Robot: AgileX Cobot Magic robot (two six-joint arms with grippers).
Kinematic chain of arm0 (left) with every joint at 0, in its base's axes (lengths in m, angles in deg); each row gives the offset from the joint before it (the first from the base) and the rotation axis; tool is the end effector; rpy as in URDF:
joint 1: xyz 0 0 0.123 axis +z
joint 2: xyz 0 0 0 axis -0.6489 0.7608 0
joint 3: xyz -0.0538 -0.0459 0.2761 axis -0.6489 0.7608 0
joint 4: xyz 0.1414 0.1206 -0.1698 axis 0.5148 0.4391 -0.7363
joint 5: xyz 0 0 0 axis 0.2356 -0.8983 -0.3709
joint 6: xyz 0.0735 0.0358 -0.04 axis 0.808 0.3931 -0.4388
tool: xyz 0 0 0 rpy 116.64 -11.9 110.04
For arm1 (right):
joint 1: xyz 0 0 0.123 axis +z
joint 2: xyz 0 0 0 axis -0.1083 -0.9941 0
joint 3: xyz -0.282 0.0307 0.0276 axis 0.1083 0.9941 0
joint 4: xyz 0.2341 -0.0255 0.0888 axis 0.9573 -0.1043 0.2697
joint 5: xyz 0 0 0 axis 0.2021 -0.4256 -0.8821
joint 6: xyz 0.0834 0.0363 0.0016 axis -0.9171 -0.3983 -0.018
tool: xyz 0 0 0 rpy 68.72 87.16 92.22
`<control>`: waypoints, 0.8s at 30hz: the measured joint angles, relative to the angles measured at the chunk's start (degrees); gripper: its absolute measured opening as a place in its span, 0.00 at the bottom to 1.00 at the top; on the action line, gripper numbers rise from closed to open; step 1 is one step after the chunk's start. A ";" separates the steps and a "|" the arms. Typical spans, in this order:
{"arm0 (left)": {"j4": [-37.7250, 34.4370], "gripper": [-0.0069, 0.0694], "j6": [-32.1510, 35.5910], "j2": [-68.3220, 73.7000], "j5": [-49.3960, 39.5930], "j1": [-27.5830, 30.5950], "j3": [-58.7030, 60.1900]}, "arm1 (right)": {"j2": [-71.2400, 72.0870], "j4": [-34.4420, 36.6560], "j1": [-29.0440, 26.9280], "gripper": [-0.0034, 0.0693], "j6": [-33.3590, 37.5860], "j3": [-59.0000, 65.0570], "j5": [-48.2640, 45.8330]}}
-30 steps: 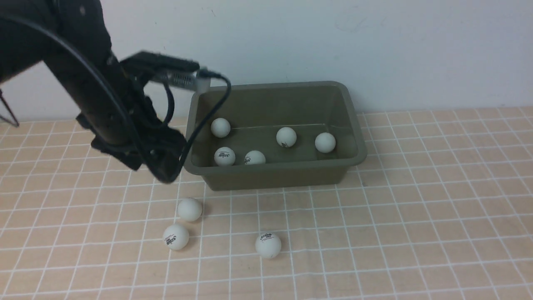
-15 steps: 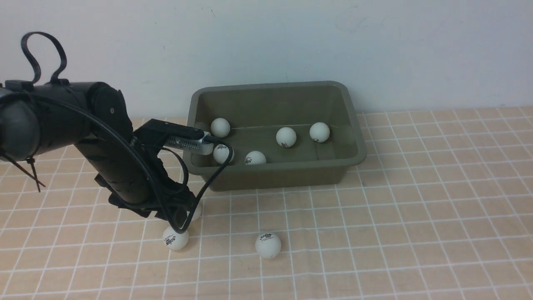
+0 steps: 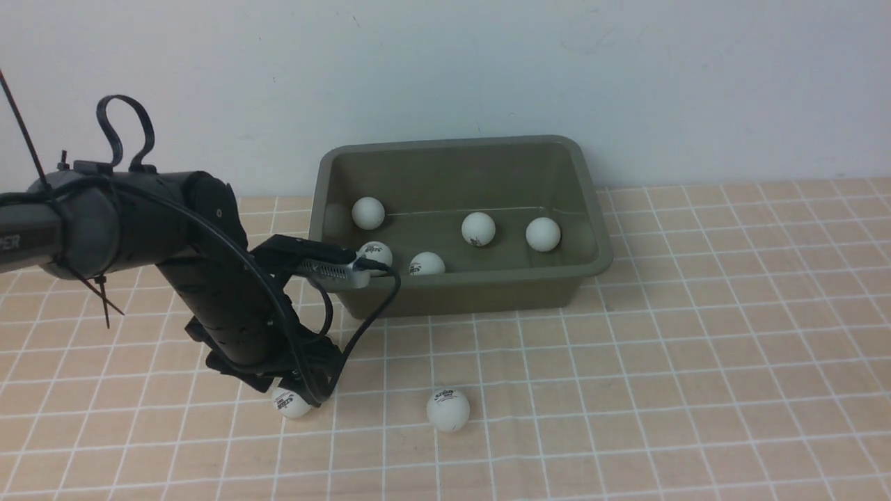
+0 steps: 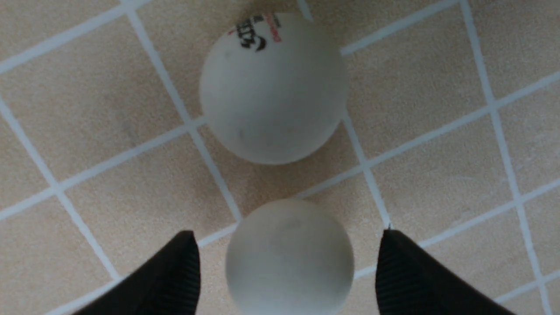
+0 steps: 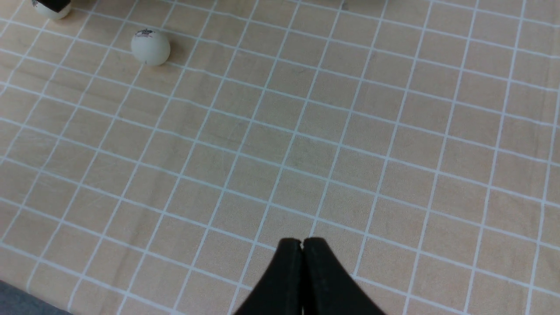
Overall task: Put the table tennis balls into the box on the light coffee tablecloth.
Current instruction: 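Reach for and grasp a ping pong ball on the table beside the basket, then drop the ball into the bin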
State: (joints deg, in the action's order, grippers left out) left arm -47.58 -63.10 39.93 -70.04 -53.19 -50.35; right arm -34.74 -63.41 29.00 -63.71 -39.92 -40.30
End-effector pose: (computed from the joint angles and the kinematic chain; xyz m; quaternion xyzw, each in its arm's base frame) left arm 0.3369 -0.0927 0.1580 0.1652 0.9797 -0.0930 0.0650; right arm 0.0580 0.0292 0.3452 -0.1515 0.9336 0.1011 0.3086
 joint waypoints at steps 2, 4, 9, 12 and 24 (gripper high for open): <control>-1.23 0.64 1.08 0.55 0.00 0.00 0.00 | 0.00 0.00 0.00 0.02 0.00 0.00 0.00; -1.49 0.55 1.46 0.85 -0.57 0.00 0.00 | 0.00 0.00 0.00 0.02 0.00 0.00 0.00; -0.95 0.50 2.34 0.79 -12.17 0.00 -3.16 | 0.00 0.00 0.00 0.02 0.00 0.00 0.00; -0.93 0.50 3.71 -0.10 -19.52 0.00 -7.27 | 0.00 0.00 0.00 0.02 0.00 0.00 0.00; -4.71 0.50 6.49 -0.41 -21.59 0.00 -35.92 | 0.00 0.00 0.00 0.02 0.00 0.00 0.00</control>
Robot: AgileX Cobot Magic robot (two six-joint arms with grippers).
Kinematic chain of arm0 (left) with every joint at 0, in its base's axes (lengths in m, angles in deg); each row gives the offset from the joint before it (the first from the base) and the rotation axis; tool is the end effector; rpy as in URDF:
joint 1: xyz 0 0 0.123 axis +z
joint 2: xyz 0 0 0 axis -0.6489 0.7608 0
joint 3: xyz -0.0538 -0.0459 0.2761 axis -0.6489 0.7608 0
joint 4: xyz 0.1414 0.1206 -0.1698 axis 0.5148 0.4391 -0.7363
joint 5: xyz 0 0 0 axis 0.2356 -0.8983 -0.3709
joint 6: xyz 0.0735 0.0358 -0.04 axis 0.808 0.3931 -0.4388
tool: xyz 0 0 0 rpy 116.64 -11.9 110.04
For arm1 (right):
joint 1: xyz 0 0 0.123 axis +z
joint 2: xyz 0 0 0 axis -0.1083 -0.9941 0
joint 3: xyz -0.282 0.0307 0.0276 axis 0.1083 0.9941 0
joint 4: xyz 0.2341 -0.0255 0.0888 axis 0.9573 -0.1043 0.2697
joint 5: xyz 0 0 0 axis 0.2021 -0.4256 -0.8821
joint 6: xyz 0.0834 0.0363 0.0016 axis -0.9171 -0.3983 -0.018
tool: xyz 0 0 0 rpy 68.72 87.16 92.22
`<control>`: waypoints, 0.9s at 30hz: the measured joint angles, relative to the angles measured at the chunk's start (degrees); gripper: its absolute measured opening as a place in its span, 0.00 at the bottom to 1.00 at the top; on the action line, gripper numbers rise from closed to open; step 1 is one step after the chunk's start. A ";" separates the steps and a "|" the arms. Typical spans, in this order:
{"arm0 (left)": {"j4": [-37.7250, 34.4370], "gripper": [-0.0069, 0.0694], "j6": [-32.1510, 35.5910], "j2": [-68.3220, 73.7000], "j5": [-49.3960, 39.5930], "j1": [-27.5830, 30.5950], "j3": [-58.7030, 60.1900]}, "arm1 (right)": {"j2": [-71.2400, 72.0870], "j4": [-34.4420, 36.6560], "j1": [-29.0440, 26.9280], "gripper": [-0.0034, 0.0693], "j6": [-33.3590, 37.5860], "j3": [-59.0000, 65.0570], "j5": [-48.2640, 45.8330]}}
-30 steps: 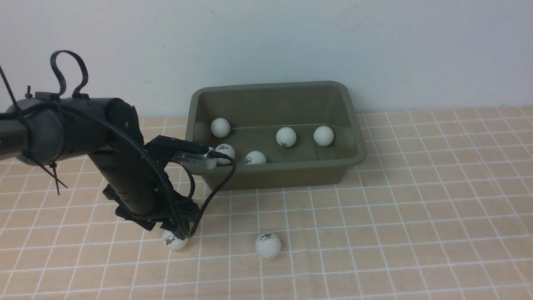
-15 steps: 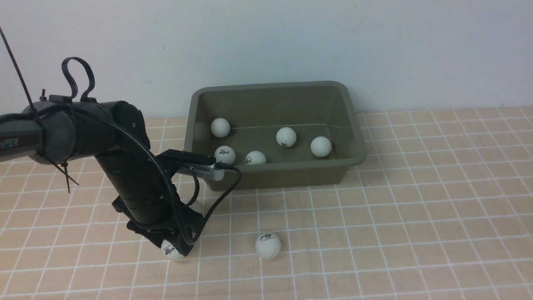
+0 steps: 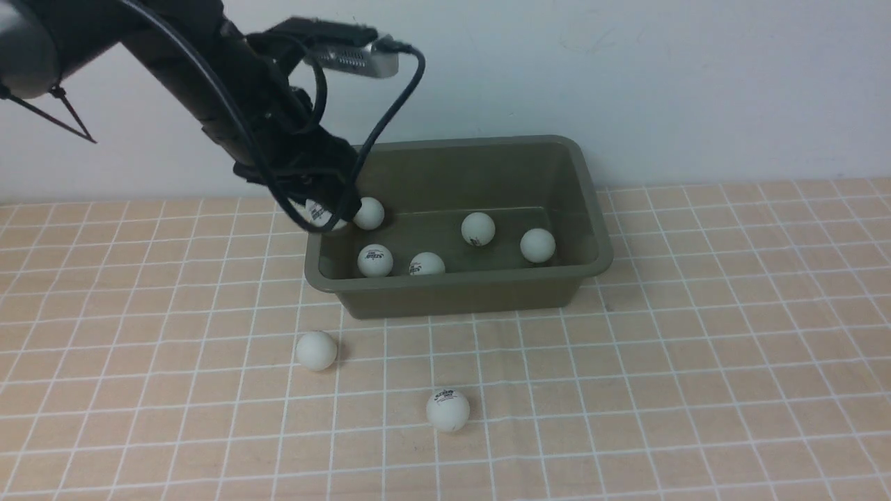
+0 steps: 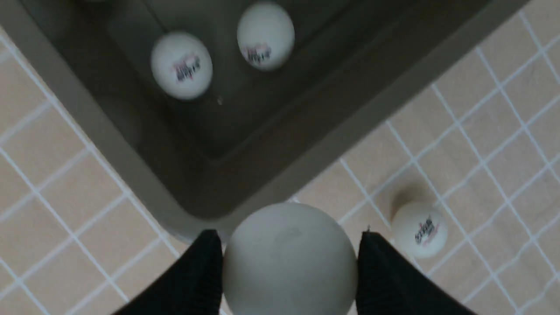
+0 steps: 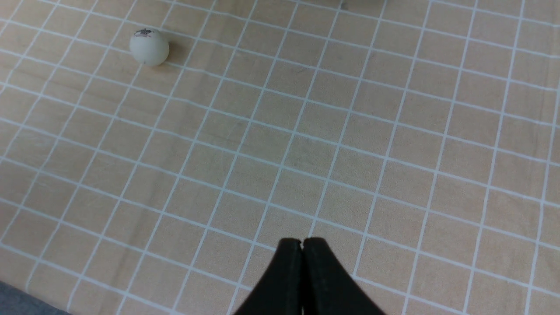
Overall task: Put the table tennis balls into the box on the light coffee tablecloth.
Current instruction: 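Drop the ball into the bin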
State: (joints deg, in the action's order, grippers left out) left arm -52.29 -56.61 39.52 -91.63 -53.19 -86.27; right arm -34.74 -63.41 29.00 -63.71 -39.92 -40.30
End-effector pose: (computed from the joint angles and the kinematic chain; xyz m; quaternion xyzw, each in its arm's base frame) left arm 0.3902 -0.1163 0.3202 0.2593 0.9334 -0.1458 0.2007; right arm 0.0580 0.0292 0.3452 -0.1515 0.9336 0.1011 0.3086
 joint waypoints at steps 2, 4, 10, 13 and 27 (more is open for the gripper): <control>-1.34 0.50 0.62 2.40 1.63 0.00 -1.90 | 0.00 0.00 0.00 0.02 0.00 0.00 0.00; -2.37 0.50 1.36 4.90 2.53 0.00 -2.71 | 0.00 0.00 0.00 0.02 0.00 0.00 0.00; -4.29 0.52 5.64 14.17 6.10 0.00 -3.40 | 0.00 0.00 0.00 0.02 0.00 0.00 0.00; -4.29 0.57 6.46 16.30 7.81 0.00 -3.72 | 0.00 0.00 0.00 0.02 0.00 0.00 0.00; 0.01 0.70 4.20 8.54 -2.25 0.00 -10.43 | 0.00 0.02 0.00 0.02 0.00 0.00 0.00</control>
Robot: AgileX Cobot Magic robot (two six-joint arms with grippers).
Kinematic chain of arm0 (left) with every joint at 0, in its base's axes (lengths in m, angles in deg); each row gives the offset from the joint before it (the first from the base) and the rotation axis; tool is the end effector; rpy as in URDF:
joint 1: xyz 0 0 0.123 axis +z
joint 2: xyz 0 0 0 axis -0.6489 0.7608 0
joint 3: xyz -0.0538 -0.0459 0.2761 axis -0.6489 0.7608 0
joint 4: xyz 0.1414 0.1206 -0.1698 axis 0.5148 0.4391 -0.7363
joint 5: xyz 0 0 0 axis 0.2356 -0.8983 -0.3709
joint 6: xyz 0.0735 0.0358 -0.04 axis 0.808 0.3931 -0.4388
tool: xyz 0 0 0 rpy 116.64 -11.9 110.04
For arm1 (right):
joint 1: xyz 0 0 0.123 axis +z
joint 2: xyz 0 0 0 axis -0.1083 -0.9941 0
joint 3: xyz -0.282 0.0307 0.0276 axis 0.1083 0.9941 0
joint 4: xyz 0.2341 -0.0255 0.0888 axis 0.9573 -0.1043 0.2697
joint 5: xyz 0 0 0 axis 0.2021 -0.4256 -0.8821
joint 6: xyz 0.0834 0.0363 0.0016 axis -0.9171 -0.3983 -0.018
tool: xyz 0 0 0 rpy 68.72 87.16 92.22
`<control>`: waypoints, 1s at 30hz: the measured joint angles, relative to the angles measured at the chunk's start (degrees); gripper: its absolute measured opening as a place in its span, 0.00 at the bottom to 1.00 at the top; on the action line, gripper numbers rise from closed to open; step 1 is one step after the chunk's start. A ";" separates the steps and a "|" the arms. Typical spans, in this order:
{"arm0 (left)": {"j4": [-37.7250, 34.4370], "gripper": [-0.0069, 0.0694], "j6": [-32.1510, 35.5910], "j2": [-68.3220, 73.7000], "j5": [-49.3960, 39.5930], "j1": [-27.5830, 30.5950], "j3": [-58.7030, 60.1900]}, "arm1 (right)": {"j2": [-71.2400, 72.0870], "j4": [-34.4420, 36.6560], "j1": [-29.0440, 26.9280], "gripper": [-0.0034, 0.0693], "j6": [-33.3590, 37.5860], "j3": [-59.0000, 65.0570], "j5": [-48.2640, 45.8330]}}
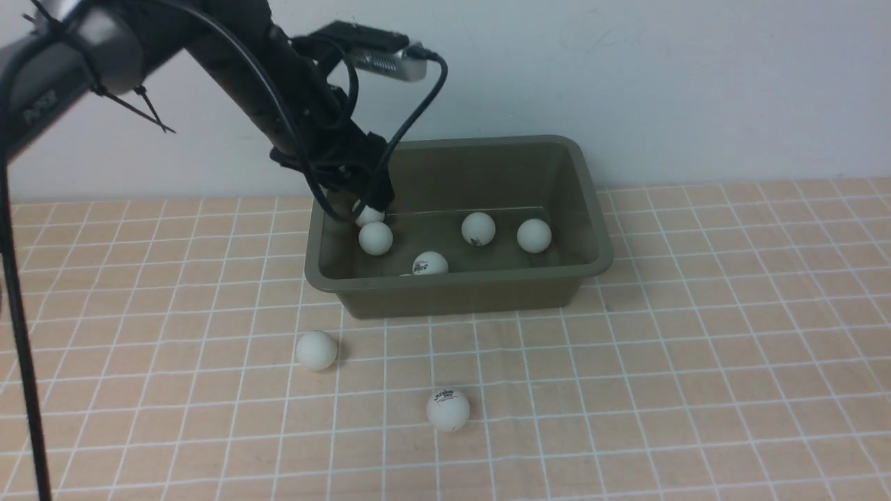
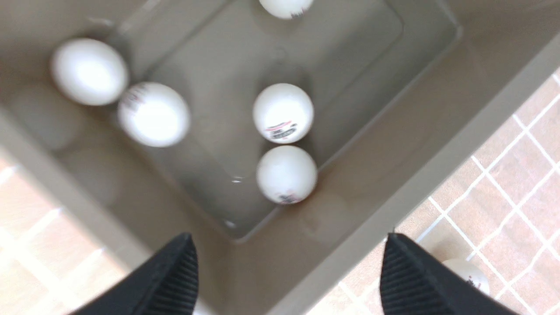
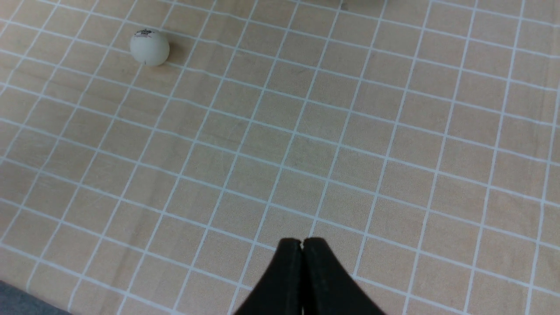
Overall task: Put the table tennis balls into the box on the light coffee tablecloth.
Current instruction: 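Drop the ball into the bin, then reach for and grasp a ping pong ball on the table beside the basket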
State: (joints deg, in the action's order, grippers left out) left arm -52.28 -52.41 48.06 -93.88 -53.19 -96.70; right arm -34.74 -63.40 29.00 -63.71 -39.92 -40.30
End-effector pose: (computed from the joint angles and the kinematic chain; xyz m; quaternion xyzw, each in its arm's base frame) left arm 0.4247 -0.1245 0.3074 0.2991 0.9218 -0.1397 0.2030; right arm 0.0580 0.0292 0.3452 -0.1515 0.9336 0.1012 0.3086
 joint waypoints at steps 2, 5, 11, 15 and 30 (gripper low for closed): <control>2.70 0.70 -3.06 -2.04 -0.66 0.00 -0.29 | 0.00 0.19 0.00 0.02 0.00 0.00 0.00; 7.17 0.70 -8.22 -5.03 -0.88 0.00 0.54 | 0.00 0.19 0.00 0.02 0.00 0.00 -0.02; 12.55 0.70 -13.79 -13.19 -0.88 0.00 10.85 | 0.00 0.19 0.00 0.02 0.00 0.00 -0.07; 12.69 0.70 -14.34 -19.16 -0.90 0.00 21.38 | 0.00 0.19 0.00 0.02 0.00 0.00 -0.07; 8.46 0.70 -12.99 -13.75 16.35 -0.10 38.13 | 0.00 0.32 0.00 0.02 0.00 0.00 -0.07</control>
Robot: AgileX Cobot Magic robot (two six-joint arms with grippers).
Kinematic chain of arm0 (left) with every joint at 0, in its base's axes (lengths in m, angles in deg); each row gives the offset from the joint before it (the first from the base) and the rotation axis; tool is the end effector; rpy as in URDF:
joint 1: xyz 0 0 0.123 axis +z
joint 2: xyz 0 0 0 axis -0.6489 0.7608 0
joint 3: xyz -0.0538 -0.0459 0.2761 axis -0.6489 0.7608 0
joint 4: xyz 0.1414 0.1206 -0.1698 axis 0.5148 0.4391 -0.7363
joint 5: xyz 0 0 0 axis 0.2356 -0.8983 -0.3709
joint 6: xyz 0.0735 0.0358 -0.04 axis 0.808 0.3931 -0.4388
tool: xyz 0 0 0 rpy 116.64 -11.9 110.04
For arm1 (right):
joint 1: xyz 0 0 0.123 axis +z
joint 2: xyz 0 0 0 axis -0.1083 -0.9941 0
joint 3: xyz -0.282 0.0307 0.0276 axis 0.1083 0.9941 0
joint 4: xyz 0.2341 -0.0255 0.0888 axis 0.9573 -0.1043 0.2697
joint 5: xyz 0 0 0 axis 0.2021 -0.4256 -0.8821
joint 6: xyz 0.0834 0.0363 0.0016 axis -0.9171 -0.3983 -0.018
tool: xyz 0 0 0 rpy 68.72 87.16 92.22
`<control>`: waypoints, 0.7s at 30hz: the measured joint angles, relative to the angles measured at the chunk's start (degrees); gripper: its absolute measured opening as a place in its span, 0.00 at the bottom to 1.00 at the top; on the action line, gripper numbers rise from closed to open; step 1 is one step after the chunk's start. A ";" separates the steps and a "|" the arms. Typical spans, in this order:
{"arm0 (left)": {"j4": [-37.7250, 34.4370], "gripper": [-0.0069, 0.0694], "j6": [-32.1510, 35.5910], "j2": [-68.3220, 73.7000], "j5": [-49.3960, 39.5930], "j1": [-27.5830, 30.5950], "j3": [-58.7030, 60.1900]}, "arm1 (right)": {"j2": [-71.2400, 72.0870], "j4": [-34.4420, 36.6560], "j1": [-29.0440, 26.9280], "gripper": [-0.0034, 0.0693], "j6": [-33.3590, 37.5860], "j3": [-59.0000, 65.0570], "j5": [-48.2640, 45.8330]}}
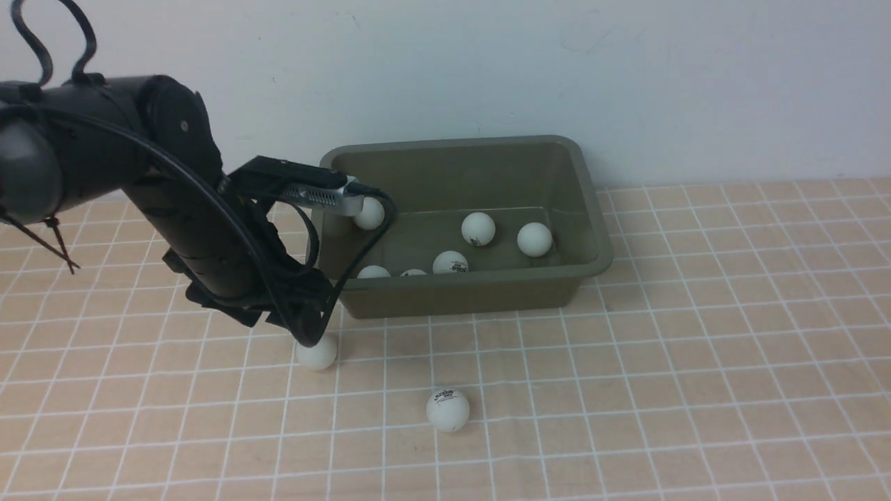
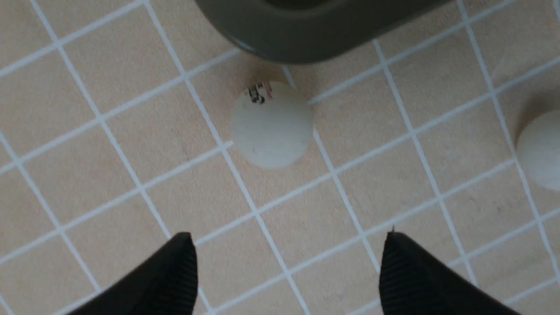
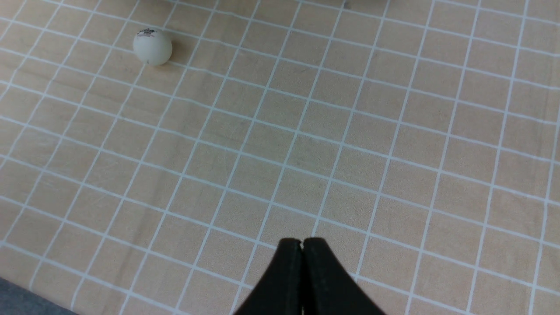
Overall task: Put the table tennis balls into the box on the light coffee tablecloth.
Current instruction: 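Reach for and grasp a ping pong ball on the table beside the basket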
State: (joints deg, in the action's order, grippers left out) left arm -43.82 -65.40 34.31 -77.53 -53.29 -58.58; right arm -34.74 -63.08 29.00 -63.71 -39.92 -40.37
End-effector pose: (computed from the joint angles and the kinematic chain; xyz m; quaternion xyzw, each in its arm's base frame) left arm 0.3463 -0.0926 0.2252 0.1803 0.9733 -0.0792 0.1182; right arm 0.0577 0.0296 0.3452 -0.1517 0.9337 0.1038 0.3074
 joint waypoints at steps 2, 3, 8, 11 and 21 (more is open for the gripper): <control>0.00 0.70 1.16 1.38 1.57 0.00 0.02 | 0.00 0.00 0.00 0.02 0.00 0.00 0.00; 0.00 0.70 2.04 2.51 2.70 0.00 0.02 | 0.00 0.05 0.00 0.02 0.00 0.00 0.00; -0.46 0.70 4.51 5.77 6.47 0.00 0.02 | 0.00 0.05 0.00 0.02 0.00 0.00 0.00; -1.39 0.70 5.99 7.39 8.56 0.00 0.02 | 0.00 0.05 0.00 0.02 0.00 0.00 0.00; -4.98 0.70 10.27 10.65 11.74 0.00 0.02 | 0.00 0.05 0.00 0.02 0.00 0.00 0.00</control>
State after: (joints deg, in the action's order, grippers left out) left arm -48.80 -55.13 44.96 -65.79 -53.29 -58.55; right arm -34.74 -63.03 29.00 -63.71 -39.92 -40.37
